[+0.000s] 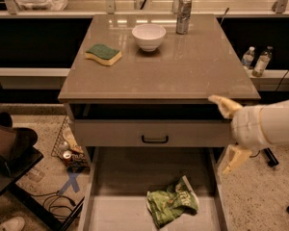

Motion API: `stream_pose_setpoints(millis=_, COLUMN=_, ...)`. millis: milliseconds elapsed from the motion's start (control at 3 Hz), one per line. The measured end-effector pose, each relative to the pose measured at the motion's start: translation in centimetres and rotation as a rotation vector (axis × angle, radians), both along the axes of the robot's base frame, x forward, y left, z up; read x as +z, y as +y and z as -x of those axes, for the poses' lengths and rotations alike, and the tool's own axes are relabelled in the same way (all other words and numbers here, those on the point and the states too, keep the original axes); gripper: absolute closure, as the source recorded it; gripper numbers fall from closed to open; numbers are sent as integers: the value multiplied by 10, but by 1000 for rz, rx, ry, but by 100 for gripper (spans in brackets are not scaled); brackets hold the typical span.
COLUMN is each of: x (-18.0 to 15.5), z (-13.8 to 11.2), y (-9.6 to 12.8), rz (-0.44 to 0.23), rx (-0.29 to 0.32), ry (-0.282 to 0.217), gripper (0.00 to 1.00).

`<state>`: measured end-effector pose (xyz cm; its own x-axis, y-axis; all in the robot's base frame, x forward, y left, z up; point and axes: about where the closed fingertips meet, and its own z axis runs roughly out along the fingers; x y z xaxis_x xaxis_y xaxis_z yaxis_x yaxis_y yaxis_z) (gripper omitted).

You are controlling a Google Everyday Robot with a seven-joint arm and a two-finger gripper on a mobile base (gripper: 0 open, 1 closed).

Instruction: Pick green jalapeno chip bag from middle drawer and place on counter

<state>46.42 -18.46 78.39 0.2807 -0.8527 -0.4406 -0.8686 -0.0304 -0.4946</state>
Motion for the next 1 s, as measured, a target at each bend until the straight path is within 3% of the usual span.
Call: stream_pose_setpoints(millis=1000, x=-142, z=1, y=0, rz=208, rx=415, ry=-173, gripper=0)
